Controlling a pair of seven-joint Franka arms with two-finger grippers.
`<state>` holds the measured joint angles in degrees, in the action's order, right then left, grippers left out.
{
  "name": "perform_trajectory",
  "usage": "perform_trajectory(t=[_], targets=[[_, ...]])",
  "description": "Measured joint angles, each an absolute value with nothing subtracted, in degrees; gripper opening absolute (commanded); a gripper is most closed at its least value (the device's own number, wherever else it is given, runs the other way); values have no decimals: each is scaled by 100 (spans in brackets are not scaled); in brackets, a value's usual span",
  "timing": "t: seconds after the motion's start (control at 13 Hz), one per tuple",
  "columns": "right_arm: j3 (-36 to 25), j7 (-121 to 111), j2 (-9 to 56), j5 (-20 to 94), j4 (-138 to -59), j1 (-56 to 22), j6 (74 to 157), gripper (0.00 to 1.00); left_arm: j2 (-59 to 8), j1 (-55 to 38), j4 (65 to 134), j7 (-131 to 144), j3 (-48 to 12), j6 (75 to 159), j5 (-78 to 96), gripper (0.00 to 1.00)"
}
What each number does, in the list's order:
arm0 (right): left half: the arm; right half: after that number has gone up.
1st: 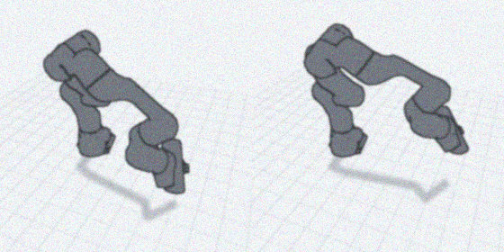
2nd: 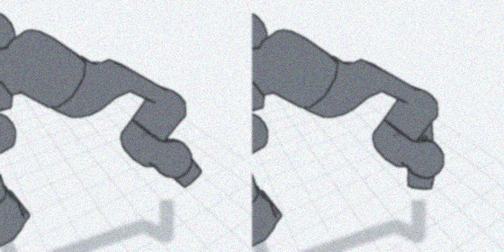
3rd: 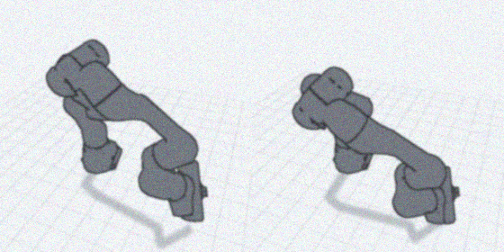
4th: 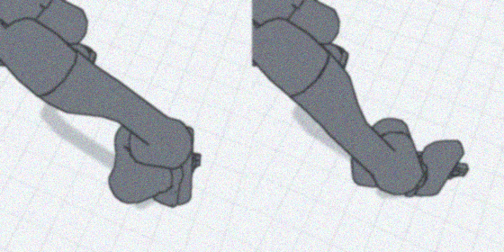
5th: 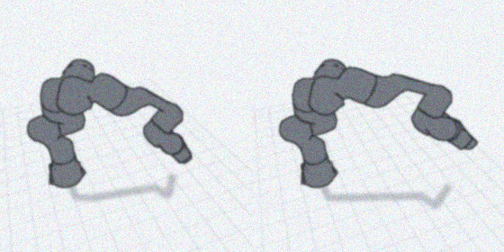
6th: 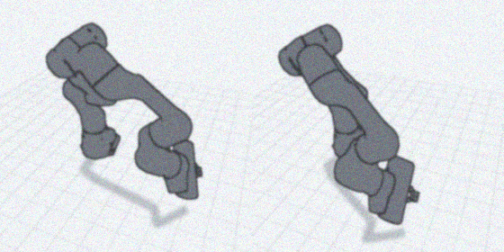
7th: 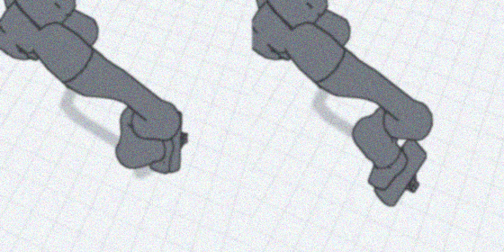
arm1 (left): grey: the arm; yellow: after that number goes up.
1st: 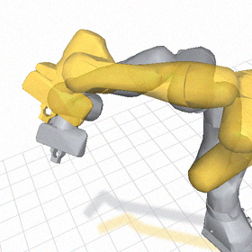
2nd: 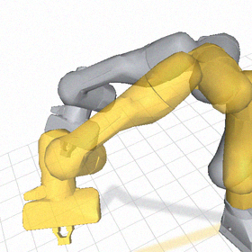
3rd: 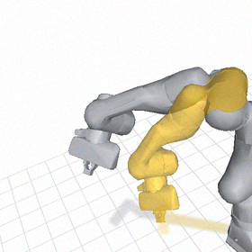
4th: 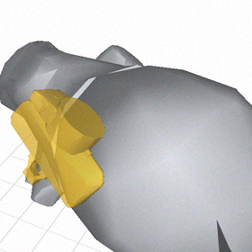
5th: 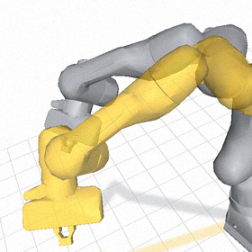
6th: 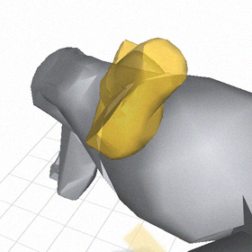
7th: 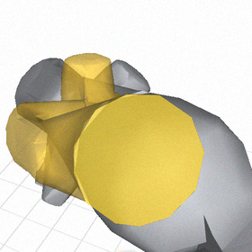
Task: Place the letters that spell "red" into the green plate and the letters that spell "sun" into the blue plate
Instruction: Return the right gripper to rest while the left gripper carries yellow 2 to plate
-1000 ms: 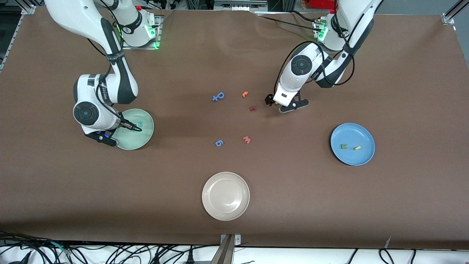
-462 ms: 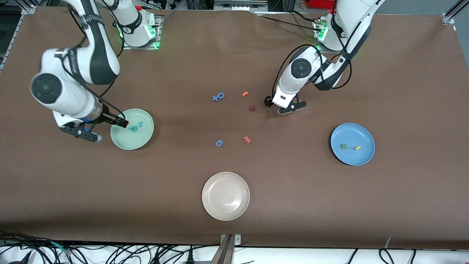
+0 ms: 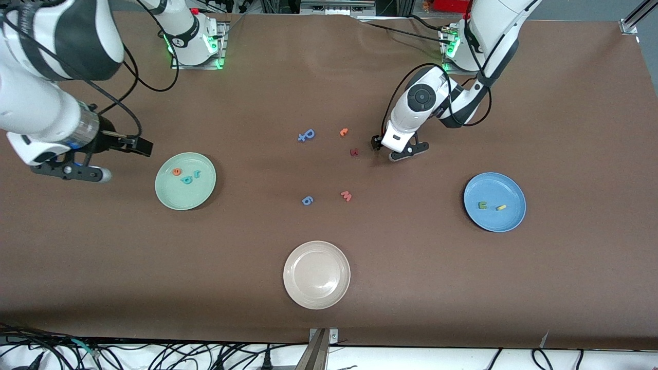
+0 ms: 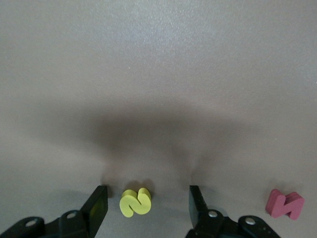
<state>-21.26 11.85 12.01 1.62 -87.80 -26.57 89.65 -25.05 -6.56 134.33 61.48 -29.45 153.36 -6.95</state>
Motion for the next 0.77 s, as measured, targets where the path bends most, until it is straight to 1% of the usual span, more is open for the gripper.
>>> perform_trajectory(t=[0.15, 0.31, 0.46, 0.62, 0.77], targets=[[-1496, 1084, 1185, 163, -8674, -1862, 8822, 100, -2512, -681, 13432, 6164, -2946, 15338, -695, 49], [-946, 1016, 1078, 164, -8629, -1048, 8813, 100, -2508, -681, 13430, 6174, -2946, 15336, -695, 41], [-468, 926, 820, 71, -8677, -597, 8800, 100, -2508, -683, 13425, 6192, -2949, 15337, -695, 37], [85, 959, 275, -299, -9107, -435, 9020, 100, -2509, -691, 13415, 6225, -2954, 15344, -695, 32], [242, 886, -310, -323, -9878, -387, 9572, 100, -2509, -697, 13404, 6240, -2957, 15345, -695, 28]])
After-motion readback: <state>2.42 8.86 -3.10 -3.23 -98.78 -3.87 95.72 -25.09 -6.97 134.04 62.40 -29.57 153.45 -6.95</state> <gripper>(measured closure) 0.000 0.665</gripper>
